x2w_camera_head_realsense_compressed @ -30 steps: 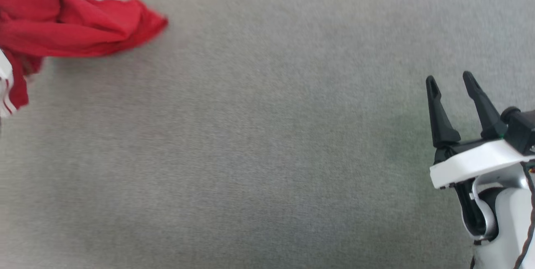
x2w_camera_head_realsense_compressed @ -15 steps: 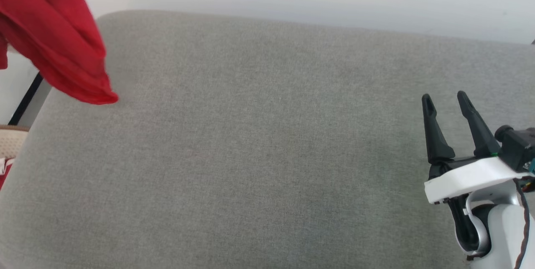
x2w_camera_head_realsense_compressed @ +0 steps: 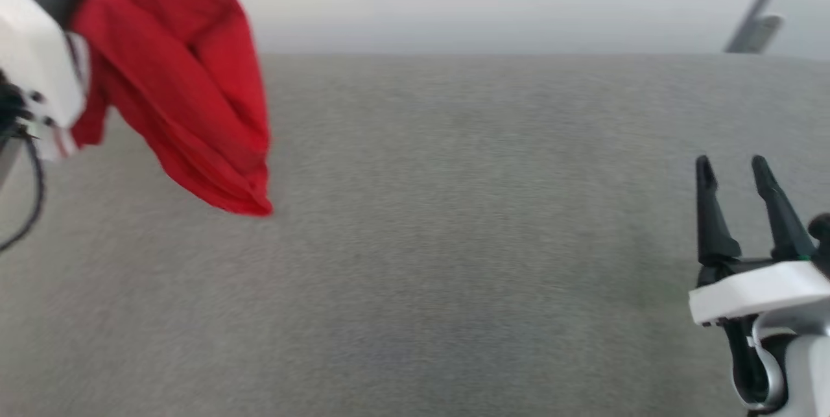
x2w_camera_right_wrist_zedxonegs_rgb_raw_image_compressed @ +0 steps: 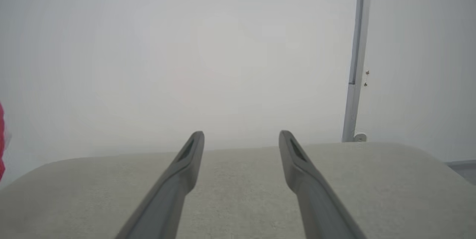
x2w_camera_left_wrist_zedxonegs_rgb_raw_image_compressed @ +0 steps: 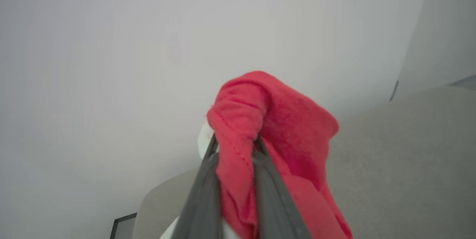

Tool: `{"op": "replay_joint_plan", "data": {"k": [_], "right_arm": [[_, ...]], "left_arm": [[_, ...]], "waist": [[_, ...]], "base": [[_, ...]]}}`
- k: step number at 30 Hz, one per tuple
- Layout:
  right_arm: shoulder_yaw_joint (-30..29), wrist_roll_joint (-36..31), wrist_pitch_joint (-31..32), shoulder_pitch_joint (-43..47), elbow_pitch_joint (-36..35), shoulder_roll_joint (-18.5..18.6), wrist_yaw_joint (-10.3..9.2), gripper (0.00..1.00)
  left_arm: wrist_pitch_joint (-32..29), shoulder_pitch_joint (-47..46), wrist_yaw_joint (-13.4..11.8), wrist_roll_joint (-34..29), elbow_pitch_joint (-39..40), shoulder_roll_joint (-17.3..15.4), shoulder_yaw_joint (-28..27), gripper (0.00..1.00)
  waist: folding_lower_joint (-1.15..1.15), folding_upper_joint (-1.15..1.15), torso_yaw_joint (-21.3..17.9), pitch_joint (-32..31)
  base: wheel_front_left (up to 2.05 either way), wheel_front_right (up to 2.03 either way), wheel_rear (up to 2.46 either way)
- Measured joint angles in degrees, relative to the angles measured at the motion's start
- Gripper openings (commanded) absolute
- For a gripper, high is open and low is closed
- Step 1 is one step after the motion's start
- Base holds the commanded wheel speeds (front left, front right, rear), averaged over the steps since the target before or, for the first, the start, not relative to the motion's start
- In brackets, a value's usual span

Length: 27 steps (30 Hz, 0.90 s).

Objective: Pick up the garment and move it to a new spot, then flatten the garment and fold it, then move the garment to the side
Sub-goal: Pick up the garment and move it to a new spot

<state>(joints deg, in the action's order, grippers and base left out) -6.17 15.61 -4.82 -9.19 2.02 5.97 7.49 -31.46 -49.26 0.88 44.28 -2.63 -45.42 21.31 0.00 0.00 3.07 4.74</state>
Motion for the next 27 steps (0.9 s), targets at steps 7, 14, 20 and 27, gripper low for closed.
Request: {"op": "replay_joint_plan", "data": {"k": [7,14,20,27], "right_arm": [[-3.04,-0.45,-0.35,1.33,-0.85,-0.52,0.00,1.00],[-3.32,0.14,-1.45,1.62,-0.03,-1.23,0.00,1.00],[-1.34,0.55,-2.81,1.57,2.05,-2.11,0.00,1.00],[0.91,0.47,-4.19,0.36,3.72,-2.69,0.00,1.00]], "left_arm": [[-5.06,1.62,-3.08,0.71,11.78,1.86,3.10,0.00],[-8.46,4.19,-4.05,1.11,16.07,5.82,8.83,0.00],[-9.67,8.90,-3.78,2.09,11.63,9.53,14.49,0.00],[-9.93,13.38,-1.29,2.63,-0.42,12.74,19.85,0.00]], "waist": [[0.00,0.00,-6.82,0.27],[0.00,0.00,-13.07,1.47],[0.00,0.00,-16.22,3.66],[0.00,0.00,-17.97,6.56]], "base": [[0.00,0.00,0.00],[0.00,0.00,0.00],[0.00,0.00,0.00],[0.00,0.00,0.00]]}}
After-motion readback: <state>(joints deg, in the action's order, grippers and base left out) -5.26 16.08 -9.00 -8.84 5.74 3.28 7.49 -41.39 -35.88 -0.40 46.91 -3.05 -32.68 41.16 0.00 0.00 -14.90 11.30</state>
